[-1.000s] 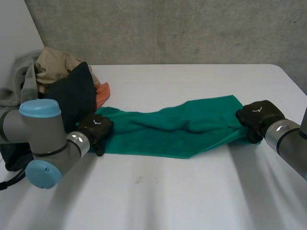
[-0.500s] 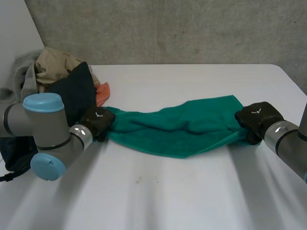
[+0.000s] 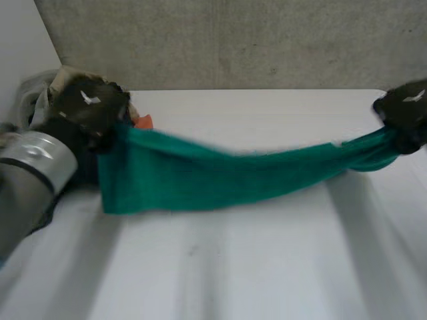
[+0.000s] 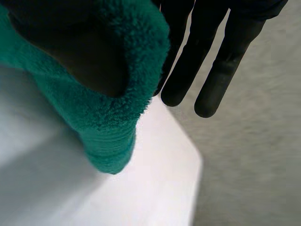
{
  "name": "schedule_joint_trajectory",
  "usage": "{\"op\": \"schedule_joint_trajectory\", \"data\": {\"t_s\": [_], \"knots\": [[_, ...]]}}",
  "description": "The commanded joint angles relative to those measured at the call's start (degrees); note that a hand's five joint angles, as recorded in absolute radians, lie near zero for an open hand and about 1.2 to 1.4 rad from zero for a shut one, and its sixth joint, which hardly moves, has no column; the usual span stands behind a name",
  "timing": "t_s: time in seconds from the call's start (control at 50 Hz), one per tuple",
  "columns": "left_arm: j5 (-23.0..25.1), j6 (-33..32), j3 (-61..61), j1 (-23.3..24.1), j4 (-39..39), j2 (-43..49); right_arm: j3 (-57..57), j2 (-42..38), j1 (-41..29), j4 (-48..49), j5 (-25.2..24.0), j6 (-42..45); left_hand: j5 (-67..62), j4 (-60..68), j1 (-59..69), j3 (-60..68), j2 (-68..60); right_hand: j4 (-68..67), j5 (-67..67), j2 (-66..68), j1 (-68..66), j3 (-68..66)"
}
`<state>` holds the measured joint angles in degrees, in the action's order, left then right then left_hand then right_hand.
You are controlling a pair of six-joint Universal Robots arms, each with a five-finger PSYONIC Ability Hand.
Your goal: Fold the laundry.
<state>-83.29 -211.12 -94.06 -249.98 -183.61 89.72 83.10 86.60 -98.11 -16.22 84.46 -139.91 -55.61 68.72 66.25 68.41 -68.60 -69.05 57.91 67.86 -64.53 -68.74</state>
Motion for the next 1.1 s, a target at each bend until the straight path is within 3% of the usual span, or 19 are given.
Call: {"op": "schedule_joint_trajectory", "data": {"t_s": [0.02,0.12,0.2,0.26,0.34,0.38,0.42,0.44,0.5,0.64,0.82,0.94,1.06,1.1], "knots": [[-1.61,-0.16,-0.51,0.63,4.04,-3.6,-3.82,3.67,2.66,-7.42,-1.93,9.48,-14.39,11.28,13.75,11.59,-11.4,-10.95,12.09,12.14,-15.47,-11.26],[-1.78,-0.43,1.16,2.57,3.96,6.85,-4.35,-4.23,2.31,-7.69,-2.46,12.91,-14.39,11.28,13.75,11.59,-11.4,-10.95,12.09,12.14,-15.47,-11.26],[-3.45,-2.01,10.02,4.24,1.51,18.71,-10.04,-13.97,1.08,-4.71,-1.67,12.82,-14.39,11.28,13.75,11.59,-11.4,-10.95,12.09,12.14,-15.47,-11.26],[-7.66,-5.34,21.0,4.15,-1.65,27.77,-14.01,-18.04,-0.06,-0.41,-0.44,12.65,-14.39,11.28,13.75,11.59,-11.4,-10.95,12.09,12.14,-15.47,-11.26],[-12.59,-10.26,37.17,5.12,-9.91,33.58,-20.6,-21.38,-1.73,13.9,3.07,11.86,-14.39,11.28,13.75,11.59,-11.4,-10.95,12.09,12.14,-15.47,-11.26],[-12.86,-11.59,44.38,5.64,-17.54,34.56,-22.89,-21.48,-2.09,26.63,4.83,11.07,-14.39,11.28,13.75,11.59,-11.4,-10.95,12.09,12.14,-15.47,-11.26],[-12.95,-11.77,46.68,5.47,-23.52,34.73,-23.25,-21.04,-2.17,37.94,5.45,10.37,-14.39,11.28,13.75,11.59,-11.4,-10.95,12.09,12.14,-15.47,-11.26],[-13.21,-11.68,48.17,5.3,-28.86,34.65,-23.25,-20.86,-2.26,41.41,5.45,10.19,-14.39,11.28,13.75,11.59,-11.4,-10.95,12.09,12.14,-15.47,-11.26],[-12.95,-11.77,48.45,6.0,-34.61,34.56,-22.81,-19.72,-2.7,47.94,5.27,10.01,-14.39,11.28,13.75,11.59,-11.4,-10.95,12.09,12.14,-15.47,-11.26],[-13.04,-10.98,38.97,7.67,-31.11,32.72,-21.67,-19.1,-4.28,38.48,2.55,9.57,-14.39,11.28,13.75,11.59,-11.4,-10.95,12.09,12.14,-15.47,-11.26],[-12.86,-6.68,15.26,6.53,-30.23,28.93,-10.79,-20.76,-3.5,15.11,-2.1,8.96,-14.39,11.28,13.75,11.59,-11.4,-10.95,12.09,12.14,-15.47,-11.26],[-12.51,-6.23,6.01,6.53,-30.14,29.37,-5.85,-26.92,-2.44,12.97,-2.72,5.27,-14.39,11.28,13.75,11.59,-11.4,-10.95,12.09,12.14,-15.47,-11.26],[-12.51,-6.14,1.44,6.52,-30.14,29.37,-3.39,-27.1,0.02,12.53,-2.64,-3.95,-14.39,11.28,13.75,11.59,-11.4,-9.84,10.98,11.03,-14.37,-10.16],[-12.42,-6.14,0.38,6.44,-30.05,28.59,-2.86,-26.84,0.55,12.09,-2.9,-5.71,-14.39,11.28,13.75,11.59,-11.4,4.55,-3.41,-3.36,0.03,4.23]]}}
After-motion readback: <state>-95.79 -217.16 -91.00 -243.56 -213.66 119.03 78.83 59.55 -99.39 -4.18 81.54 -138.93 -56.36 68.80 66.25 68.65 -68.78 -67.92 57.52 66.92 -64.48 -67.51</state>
